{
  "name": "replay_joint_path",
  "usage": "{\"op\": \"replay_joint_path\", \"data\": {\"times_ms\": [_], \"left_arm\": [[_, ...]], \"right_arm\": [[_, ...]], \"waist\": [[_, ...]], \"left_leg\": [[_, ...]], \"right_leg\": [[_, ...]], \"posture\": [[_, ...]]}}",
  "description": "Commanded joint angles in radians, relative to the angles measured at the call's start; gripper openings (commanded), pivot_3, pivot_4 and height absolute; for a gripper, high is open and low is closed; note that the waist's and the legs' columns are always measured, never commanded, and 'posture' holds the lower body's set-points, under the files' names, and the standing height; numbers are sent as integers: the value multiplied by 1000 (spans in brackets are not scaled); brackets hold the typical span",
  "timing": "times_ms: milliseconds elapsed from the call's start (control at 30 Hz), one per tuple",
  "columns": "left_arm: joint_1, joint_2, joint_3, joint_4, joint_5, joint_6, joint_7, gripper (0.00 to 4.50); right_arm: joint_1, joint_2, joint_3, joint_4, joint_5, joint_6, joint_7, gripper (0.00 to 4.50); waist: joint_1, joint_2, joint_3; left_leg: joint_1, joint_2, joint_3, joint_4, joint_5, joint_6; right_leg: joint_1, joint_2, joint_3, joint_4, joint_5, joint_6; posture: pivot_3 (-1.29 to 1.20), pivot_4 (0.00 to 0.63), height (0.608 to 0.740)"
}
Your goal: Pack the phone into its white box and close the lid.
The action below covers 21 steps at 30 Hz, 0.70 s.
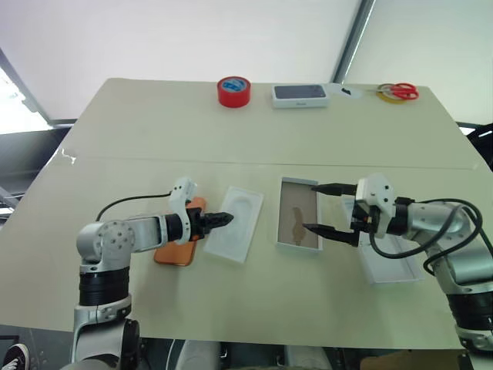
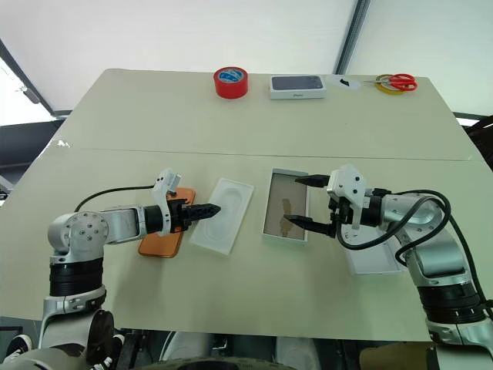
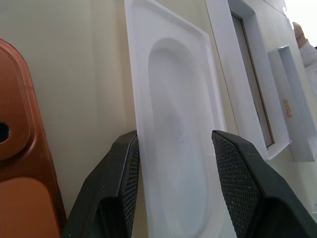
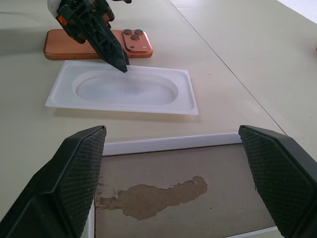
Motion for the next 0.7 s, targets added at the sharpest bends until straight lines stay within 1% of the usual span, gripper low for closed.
{"op": "replay_joint_path", "data": {"times_ms": [33,100,133,167,233,267,300,433,567,700], "left_arm": [[20,-6,17,3,-13,25,0,2260],[24,-14,27,3,-15,28,5,2260],[25,-19,31,6,-13,28,10,1834],[25,-22,35,8,-13,28,13,1715],[31,-35,48,5,-19,33,22,986],[33,-44,65,4,-36,46,17,451],[31,-57,97,5,-56,62,19,11],[31,-73,199,10,-117,120,9,11],[24,-85,255,6,-152,155,7,11],[9,-108,306,-4,-178,157,21,11]], "right_arm": [[-12,8,-8,-16,7,-20,-5,4500],[-13,9,-8,-16,6,-22,-7,4500],[-13,9,-7,-16,5,-23,-7,4500],[-13,8,-7,-16,5,-24,-7,4500],[-12,8,-4,-17,5,-25,-5,4500],[-9,8,-1,-24,9,-21,-2,4500],[-2,8,5,-37,13,-15,3,4500],[30,17,51,-96,11,-11,10,4500],[47,25,111,-129,-7,-10,16,4500],[44,30,179,-100,-82,-52,14,4500]], "waist": [[0,0,0],[1,0,0],[1,0,0],[1,0,0],[1,0,0],[1,0,0],[2,1,0],[0,0,0],[1,0,0],[2,-2,1]], "left_leg": [[0,0,0,0,0,0],[0,0,0,0,0,0],[0,0,0,0,0,0],[0,0,0,0,0,0],[0,0,0,0,0,0],[0,0,0,0,0,0],[0,0,0,0,0,0],[0,0,0,0,0,0],[0,0,0,0,0,-1],[0,0,0,0,0,-1]], "right_leg": [[0,0,0,0,0,0],[0,0,0,0,0,0],[0,0,0,0,0,0],[0,0,0,0,0,0],[0,0,0,0,0,0],[0,0,0,0,0,0],[0,0,0,0,0,0],[0,0,0,0,0,0],[0,0,0,0,0,0],[0,0,0,0,0,0]], "posture": [[0,150,730],[0,150,730],[0,150,730],[0,150,730],[0,150,730],[0,150,730],[0,150,730],[0,150,730],[0,150,730],[0,150,730]]}}
